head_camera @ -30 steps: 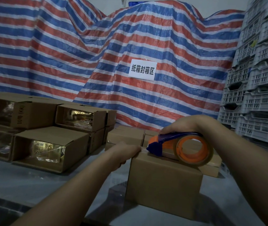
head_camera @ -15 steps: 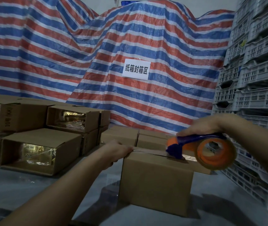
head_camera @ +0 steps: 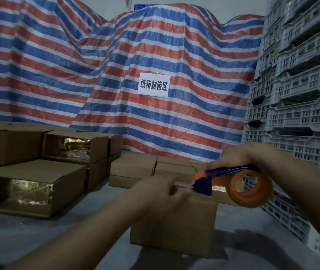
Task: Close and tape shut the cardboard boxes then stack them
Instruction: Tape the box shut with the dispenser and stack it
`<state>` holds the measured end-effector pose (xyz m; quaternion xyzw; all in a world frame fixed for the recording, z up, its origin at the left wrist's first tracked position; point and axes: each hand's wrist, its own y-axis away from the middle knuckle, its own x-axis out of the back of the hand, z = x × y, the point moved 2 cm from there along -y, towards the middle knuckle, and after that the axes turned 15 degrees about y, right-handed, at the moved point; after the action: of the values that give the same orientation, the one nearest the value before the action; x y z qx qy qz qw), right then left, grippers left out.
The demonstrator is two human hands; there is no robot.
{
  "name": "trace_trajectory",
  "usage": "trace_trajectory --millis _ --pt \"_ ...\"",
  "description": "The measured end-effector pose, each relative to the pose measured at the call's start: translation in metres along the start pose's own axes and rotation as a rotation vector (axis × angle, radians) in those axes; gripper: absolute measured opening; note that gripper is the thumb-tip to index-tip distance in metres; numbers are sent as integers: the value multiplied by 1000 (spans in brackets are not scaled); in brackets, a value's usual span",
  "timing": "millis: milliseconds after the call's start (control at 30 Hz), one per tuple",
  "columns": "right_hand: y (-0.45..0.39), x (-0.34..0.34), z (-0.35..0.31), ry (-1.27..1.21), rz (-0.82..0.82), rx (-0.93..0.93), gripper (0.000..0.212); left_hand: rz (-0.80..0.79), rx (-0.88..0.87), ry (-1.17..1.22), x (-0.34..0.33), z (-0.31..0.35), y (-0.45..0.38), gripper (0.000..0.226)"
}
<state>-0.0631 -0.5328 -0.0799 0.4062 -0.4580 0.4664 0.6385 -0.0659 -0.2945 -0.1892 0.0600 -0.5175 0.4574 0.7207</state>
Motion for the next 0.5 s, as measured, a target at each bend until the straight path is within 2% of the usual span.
trace_trajectory --millis 33,100,200,333,367,500 --pt "-1 -1 1 -10 -11 0 66 -44 -18 -129 -6 0 1 61" --pt "-3 -2 3 -44 -36 -6 66 -9 -47 -275 -9 0 5 70" --pt "-4 -1 13 -58 -8 -14 76 15 -61 -269 -7 -2 7 70" --pt "2 -8 40 -80 35 40 103 16 -80 -260 -7 -2 9 69" --pt "2 -15 48 -86 26 50 103 22 -84 -259 -7 -2 9 69" --pt "-6 -46 57 -132 23 67 69 23 -96 -242 -6 2 9 68"
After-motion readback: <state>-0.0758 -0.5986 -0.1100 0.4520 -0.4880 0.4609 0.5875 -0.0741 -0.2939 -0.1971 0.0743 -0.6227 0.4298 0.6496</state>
